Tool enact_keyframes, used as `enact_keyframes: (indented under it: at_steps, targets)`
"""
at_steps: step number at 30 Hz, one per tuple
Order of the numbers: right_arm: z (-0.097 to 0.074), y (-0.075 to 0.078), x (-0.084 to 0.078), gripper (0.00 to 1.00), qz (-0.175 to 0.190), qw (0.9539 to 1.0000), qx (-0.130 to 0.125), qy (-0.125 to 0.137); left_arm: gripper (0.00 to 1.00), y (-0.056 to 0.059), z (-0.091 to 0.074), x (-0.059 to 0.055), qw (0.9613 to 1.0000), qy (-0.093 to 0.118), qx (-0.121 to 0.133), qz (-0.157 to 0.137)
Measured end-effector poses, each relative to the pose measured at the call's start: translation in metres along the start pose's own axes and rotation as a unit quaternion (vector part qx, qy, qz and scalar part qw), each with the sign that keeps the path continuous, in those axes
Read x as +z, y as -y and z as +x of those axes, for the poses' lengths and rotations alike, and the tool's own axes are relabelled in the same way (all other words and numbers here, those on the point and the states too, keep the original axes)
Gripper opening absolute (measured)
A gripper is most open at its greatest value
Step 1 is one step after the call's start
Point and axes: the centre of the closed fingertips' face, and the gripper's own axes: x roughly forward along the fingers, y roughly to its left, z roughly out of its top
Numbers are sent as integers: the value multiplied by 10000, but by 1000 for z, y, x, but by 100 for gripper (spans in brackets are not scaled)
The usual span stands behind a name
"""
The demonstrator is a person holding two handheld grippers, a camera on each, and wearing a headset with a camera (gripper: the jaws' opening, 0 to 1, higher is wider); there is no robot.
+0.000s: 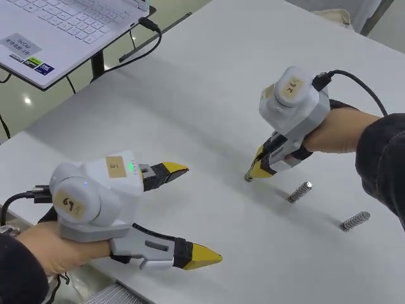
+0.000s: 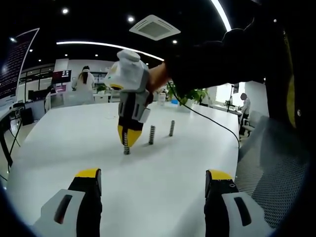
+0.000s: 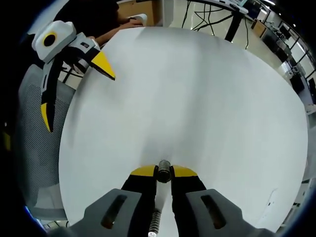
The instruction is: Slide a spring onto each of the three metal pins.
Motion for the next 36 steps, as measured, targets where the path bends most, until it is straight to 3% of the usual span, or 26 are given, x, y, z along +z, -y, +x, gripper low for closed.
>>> enact_keyframes:
  at_steps: [16, 36]
  targets:
    - [2, 0, 1, 9, 24, 9999, -5, 101, 84, 2, 1, -1, 10000, -25, -28, -3]
    - [-11, 1, -2, 25, 123, 9993, -140, 316, 84, 6, 1, 1, 10000, -46, -60, 30]
